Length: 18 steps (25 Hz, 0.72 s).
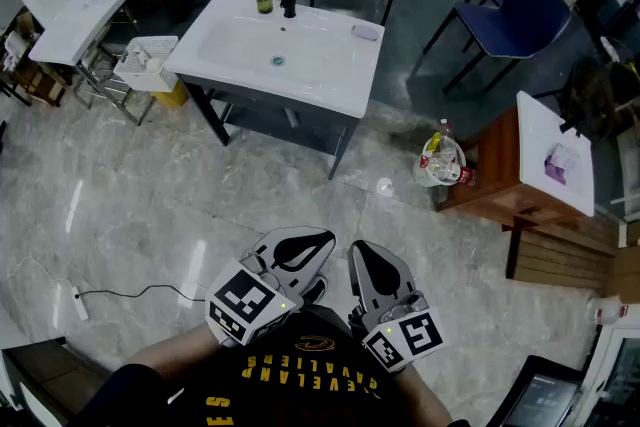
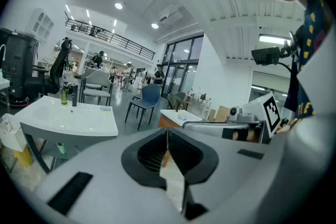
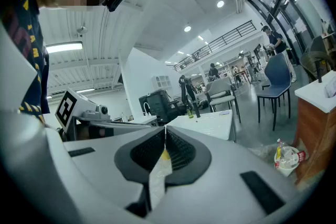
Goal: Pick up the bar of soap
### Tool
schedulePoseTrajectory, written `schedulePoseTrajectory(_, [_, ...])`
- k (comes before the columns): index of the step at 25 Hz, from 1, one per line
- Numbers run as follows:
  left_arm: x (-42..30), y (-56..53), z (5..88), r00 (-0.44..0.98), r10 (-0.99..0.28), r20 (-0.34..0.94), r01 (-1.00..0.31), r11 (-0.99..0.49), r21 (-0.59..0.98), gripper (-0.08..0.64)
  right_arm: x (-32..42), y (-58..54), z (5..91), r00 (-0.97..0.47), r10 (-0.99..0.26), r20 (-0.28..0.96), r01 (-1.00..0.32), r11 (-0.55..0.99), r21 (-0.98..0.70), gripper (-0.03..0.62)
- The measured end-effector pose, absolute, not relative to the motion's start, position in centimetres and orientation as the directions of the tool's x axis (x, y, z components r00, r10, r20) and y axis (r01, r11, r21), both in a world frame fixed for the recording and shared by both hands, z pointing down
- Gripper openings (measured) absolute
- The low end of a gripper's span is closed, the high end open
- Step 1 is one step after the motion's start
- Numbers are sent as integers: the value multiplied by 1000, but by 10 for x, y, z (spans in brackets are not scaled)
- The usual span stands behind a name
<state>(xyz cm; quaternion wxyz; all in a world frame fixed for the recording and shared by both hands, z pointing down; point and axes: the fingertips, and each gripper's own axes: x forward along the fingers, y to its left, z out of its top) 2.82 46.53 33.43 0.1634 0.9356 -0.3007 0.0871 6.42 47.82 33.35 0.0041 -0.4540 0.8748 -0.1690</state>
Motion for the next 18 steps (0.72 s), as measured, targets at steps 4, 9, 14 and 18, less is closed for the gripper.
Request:
schedulePoseTrajectory(4, [25, 461, 336, 814, -520, 258, -577, -776, 256, 14, 59, 471, 333, -587, -796, 147, -792, 527, -310, 20])
schedulePoseTrajectory(9, [14, 443, 338, 823, -506, 257, -563, -785, 258, 14, 48, 452, 335, -579, -801, 152, -796, 514, -319, 19])
schedulePoseTrajectory(14, [-4, 412, 341, 838, -483, 254, -541, -797, 268, 14, 30, 421, 333, -546, -825, 145, -815, 483, -320, 21])
schedulePoseTrajectory(18, [-25, 379, 337, 852, -466, 239, -520, -811, 270, 14, 12, 390, 330, -510, -846, 156, -836, 446, -319, 21])
